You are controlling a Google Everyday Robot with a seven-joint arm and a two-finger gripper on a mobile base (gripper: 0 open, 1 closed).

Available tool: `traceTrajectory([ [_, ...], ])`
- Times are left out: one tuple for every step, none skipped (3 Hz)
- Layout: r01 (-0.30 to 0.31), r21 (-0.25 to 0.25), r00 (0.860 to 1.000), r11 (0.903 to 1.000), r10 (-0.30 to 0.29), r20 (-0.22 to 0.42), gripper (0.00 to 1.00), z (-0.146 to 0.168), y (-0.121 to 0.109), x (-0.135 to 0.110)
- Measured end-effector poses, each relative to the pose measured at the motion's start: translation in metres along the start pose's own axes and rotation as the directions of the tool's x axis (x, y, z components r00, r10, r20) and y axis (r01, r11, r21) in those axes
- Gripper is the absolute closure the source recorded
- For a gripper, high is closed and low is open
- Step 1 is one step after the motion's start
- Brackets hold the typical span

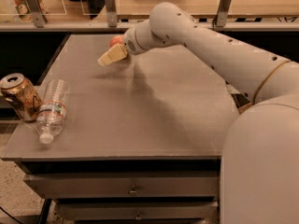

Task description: Pick apple

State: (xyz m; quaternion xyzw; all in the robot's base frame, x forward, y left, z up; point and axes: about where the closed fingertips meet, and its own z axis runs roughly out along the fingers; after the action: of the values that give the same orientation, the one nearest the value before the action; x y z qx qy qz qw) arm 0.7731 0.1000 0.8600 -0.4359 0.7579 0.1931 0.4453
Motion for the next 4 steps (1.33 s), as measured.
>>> traceTrajectory([
  [0.0, 0.028, 1.0, 0.9996, 0.0, -0.016, 0.0, 0.018, -0.008, 0.001],
  [-0.01, 0.042, 1.0, 0.9991, 0.011, -0.02, 0.0, 0.029, -0.018, 0.004],
  [-0.029, 0.042, 1.0, 0.9987, 0.029, 0.011, 0.0, 0.034, -0.028, 0.005],
  [-0.038, 0.033, 0.999, 0.9987, 0.036, 0.04, 0.18, 0.035, -0.033, 0.003],
])
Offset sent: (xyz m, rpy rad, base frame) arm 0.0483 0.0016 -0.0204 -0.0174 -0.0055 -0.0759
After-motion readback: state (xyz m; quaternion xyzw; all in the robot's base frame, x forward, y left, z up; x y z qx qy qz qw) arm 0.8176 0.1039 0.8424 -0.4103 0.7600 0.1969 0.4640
